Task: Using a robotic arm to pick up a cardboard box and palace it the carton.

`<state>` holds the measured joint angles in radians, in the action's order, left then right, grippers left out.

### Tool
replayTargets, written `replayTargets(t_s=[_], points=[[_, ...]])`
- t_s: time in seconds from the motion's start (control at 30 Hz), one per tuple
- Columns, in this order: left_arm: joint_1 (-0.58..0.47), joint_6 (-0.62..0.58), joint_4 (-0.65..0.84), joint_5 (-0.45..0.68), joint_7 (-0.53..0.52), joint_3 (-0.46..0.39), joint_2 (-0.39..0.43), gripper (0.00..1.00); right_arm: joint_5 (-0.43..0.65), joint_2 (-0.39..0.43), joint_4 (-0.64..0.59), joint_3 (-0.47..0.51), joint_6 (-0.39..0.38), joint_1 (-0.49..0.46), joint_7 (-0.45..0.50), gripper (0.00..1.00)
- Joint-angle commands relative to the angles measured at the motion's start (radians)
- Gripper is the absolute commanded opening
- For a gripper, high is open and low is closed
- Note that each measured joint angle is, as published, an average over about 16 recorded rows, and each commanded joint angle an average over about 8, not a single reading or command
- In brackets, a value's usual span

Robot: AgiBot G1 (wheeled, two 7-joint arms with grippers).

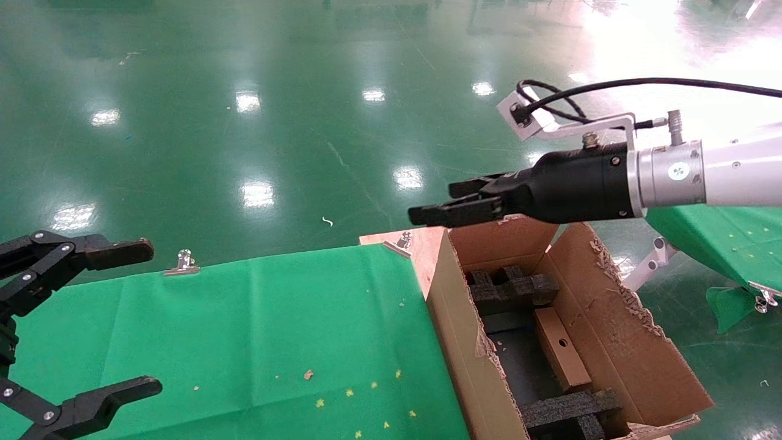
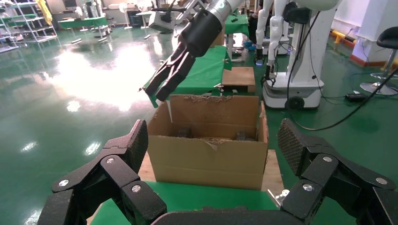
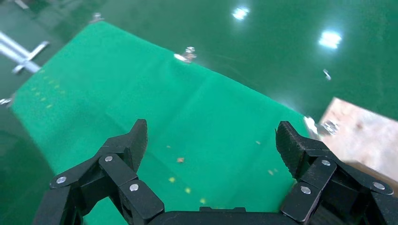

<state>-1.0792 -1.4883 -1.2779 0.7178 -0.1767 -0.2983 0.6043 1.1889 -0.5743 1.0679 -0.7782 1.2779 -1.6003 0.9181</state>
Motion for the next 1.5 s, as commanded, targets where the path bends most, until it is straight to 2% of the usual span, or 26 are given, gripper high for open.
replayTargets(t_s=[0.03, 1.5], points=[[0.000, 0.000, 0.000, 0.000, 0.000, 0.000, 0.000, 1.00, -0.020, -0.002, 0.009, 0.022, 0.010, 0.023, -0.032, 1.00], [0.000, 0.001, 0.000, -0.001, 0.001, -0.002, -0.001, 1.00, -0.452, -0.036, 0.213, 0.492, 0.215, 0.519, -0.721, 1.00]])
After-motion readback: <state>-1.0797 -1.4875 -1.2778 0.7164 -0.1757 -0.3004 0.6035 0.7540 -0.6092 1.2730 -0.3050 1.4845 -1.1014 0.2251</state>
